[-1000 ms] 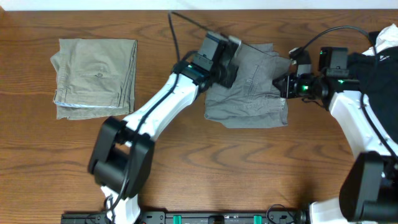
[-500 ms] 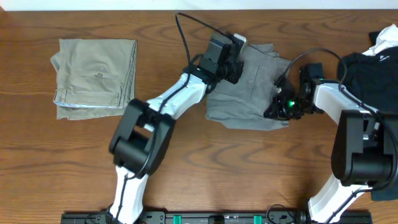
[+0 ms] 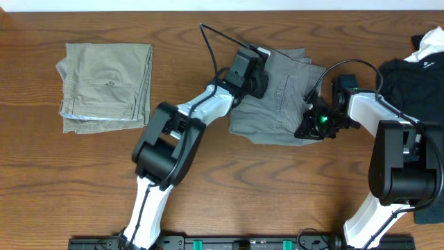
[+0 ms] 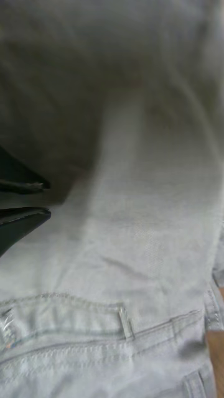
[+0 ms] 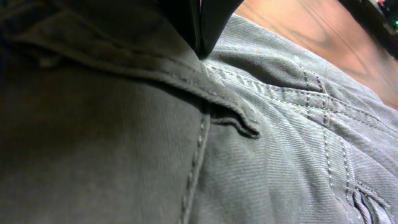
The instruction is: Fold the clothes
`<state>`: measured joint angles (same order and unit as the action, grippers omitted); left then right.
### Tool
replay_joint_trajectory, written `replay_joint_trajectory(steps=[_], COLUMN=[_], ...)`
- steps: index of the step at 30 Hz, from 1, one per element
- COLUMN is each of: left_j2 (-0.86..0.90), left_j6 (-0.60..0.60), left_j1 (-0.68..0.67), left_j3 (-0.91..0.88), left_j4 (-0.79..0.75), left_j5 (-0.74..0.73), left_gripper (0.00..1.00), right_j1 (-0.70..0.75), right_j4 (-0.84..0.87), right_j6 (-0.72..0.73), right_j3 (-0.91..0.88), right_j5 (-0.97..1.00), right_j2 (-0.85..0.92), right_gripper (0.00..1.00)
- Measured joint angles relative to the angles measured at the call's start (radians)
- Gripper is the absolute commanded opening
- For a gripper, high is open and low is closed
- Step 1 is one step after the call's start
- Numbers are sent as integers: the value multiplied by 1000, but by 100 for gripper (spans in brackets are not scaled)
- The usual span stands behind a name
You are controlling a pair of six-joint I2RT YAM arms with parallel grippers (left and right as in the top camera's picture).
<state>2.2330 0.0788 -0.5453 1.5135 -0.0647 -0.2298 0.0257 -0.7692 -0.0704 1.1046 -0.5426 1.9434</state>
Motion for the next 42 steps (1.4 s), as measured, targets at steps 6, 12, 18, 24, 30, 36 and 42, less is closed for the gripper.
replay_joint_trajectory(steps=[6,12,18,24,30,36,42], left_j2=[-269,-500,-481,-388,-263,-171,-159], left_j6=[0,5,63,105,150,195,210], left_j1=[21,23,0,-67,-125,-130,-110], left_j3=[3,29,9,-35,-40,-51,-53], left_j4=[217,459,573,582,603,721,794], left_j5=[4,4,4,4,3,-3,78], left_gripper=[13,13,13,13,11,8,8], right_j1=[6,64,146,182,182,182,182], right_j4=[-80,-68,24,26,26,26,26], right_j6=[0,37,79,86,86,87,89], right_j3=[48,138,154,154,154,154,154], right_j5=[-26,44,121,148,154,155,155], right_j2=[-52,-210,-277,-275,-275,-275,-275], right_gripper=[10,37,99,99,99,99,99])
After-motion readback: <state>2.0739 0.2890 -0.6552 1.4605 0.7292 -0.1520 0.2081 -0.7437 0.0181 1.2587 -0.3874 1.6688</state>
